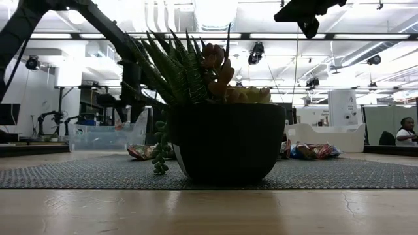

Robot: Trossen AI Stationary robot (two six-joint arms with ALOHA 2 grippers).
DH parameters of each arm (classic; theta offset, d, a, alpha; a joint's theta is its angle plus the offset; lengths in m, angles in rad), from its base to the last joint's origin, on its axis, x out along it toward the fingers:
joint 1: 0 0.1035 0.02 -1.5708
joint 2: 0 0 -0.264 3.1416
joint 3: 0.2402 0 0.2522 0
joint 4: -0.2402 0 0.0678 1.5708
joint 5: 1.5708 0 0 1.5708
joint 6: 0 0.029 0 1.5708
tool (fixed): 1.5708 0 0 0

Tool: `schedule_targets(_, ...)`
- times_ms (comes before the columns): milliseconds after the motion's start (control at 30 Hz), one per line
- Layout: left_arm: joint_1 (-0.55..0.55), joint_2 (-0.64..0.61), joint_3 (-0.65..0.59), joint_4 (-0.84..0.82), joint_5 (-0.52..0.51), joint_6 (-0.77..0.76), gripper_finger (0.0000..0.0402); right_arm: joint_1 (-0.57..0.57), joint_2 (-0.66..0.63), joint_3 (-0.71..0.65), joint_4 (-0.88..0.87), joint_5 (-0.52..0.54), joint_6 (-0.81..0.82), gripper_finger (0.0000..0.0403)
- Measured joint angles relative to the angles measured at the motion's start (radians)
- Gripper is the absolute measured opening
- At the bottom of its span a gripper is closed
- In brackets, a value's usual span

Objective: Pick and place Granola Bars by type
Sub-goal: Put the red granola bar into the transparent bin

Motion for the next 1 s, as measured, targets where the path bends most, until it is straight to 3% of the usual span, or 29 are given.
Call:
schedule_targets(267, -0.002, -0.002, -0.078, 0.050, 0.001, -0.027, 0.0067, 0.000, 0.000, 0.000, 0.000, 0.001, 0.001, 0.0008)
schedule_targets(1000, -0.003, -0.004, -0.054, 0.120, 0.009, -0.029, 0.0067, 0.000, 0.000, 0.000, 0.000, 0.005, 0.003, 0.0008)
